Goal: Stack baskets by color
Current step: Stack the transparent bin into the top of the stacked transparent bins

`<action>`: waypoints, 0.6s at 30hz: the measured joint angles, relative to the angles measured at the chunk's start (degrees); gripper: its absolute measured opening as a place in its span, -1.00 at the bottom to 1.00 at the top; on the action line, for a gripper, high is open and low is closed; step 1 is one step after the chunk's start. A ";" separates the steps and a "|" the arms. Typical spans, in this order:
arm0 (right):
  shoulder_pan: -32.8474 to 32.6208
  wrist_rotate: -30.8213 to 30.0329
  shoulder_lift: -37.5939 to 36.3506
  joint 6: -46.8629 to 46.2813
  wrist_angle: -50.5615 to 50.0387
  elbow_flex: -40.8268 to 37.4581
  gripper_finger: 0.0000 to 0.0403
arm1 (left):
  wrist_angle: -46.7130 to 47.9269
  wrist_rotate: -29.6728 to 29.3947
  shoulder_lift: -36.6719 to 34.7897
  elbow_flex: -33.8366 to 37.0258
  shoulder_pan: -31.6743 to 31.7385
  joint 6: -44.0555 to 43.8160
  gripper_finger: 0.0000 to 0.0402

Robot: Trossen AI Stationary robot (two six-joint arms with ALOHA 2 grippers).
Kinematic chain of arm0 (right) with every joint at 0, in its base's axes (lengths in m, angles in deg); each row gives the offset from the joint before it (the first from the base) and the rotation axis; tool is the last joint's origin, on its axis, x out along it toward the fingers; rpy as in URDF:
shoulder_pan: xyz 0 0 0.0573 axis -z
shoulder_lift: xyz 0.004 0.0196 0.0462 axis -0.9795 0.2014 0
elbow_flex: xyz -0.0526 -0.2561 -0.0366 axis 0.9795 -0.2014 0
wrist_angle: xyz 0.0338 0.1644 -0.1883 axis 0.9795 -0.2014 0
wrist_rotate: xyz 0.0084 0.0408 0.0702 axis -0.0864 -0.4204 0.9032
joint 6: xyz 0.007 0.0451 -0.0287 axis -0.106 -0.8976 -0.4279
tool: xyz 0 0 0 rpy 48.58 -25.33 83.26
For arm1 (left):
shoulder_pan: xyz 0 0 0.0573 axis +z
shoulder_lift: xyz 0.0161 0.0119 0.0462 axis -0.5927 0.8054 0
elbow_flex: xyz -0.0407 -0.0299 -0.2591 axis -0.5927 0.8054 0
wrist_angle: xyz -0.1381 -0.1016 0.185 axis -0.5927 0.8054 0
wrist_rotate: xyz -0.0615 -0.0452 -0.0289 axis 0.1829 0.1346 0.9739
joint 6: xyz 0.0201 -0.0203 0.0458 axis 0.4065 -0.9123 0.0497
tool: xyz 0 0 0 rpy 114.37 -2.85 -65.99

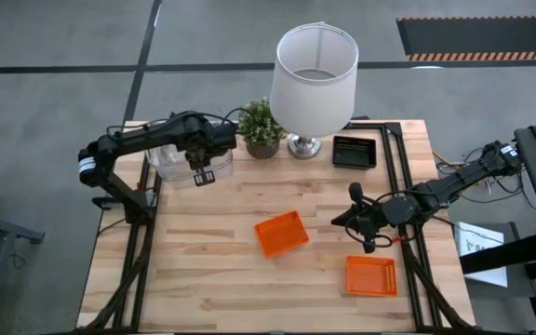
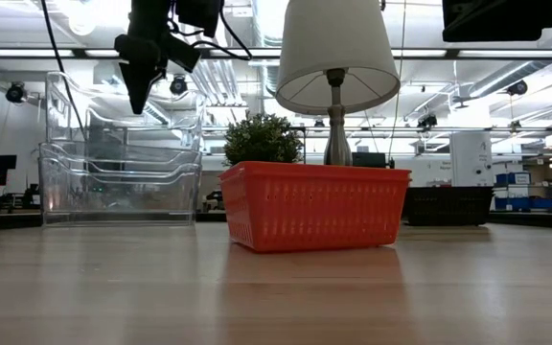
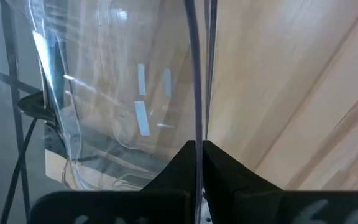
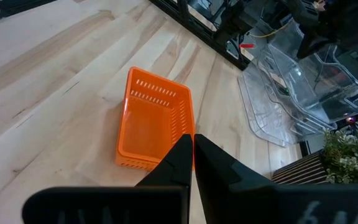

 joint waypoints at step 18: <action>0.00 0.00 -0.02 -0.06 0.00 0.00 -0.96 | -0.64 -3.10 0.00 0.04 0.00 1.27 -1.00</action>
